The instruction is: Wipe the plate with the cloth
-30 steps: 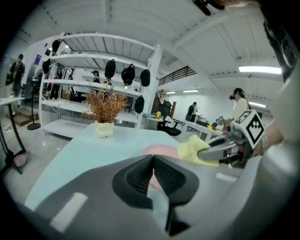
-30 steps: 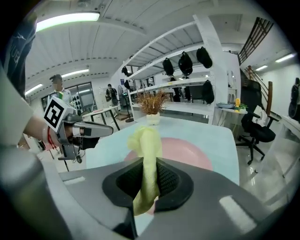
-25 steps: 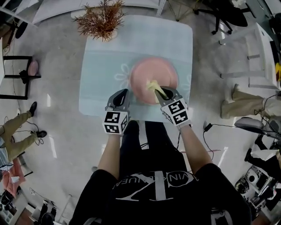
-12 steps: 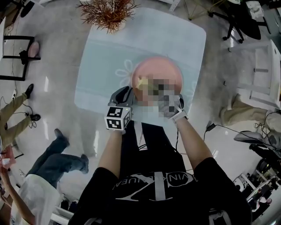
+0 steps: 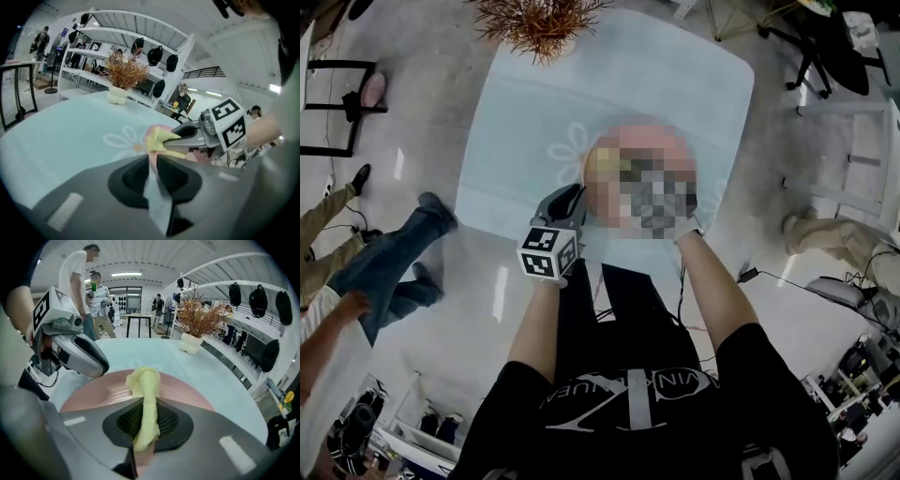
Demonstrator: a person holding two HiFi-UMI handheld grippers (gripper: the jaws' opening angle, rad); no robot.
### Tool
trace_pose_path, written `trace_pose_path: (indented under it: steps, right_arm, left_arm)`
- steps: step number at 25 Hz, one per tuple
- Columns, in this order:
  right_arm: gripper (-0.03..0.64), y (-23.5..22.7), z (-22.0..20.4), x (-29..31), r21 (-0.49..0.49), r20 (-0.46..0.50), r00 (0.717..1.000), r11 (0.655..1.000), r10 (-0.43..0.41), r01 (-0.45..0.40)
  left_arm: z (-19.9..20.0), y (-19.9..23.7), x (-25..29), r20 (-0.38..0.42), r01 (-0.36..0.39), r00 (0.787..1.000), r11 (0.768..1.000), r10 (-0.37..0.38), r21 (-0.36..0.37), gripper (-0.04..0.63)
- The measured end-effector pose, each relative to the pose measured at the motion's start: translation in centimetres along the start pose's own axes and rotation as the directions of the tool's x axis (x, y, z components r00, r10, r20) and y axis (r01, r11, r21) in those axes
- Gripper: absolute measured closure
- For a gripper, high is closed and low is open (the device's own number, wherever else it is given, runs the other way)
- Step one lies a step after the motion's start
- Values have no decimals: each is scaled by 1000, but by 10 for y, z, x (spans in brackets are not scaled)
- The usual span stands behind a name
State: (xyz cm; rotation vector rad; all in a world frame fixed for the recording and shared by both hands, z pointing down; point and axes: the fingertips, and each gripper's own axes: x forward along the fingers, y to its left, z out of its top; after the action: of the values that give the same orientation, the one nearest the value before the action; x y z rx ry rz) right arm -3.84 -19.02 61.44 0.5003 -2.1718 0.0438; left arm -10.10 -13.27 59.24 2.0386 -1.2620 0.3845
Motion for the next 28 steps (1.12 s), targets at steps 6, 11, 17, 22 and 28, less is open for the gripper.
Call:
trace_pose_path:
  steps: [6, 11, 17, 22, 28]
  right_arm:
    - [574, -35, -9, 3, -84, -58, 993, 992, -103, 98]
    - [575, -60, -31, -9, -72, -101, 979, 983, -178, 172]
    - [577, -71, -66, -31, -30, -177, 953, 969, -246, 245]
    - [577, -54, -90, -51, 11, -218, 945, 968, -244, 252]
    - [578, -14, -106, -69, 85, -234, 957, 977, -171, 195]
  left_arm:
    - [0, -4, 2, -30, -10, 1000, 999, 11, 32, 595]
    - [0, -5, 1, -36, -22, 999, 999, 23, 37, 595]
    - [0, -4, 2, -46, -23, 999, 999, 25, 38, 595]
    - [-1, -4, 1, -48, -28, 998, 999, 29, 33, 595]
    - [-1, -4, 2, -49, -26, 998, 999, 27, 26, 595]
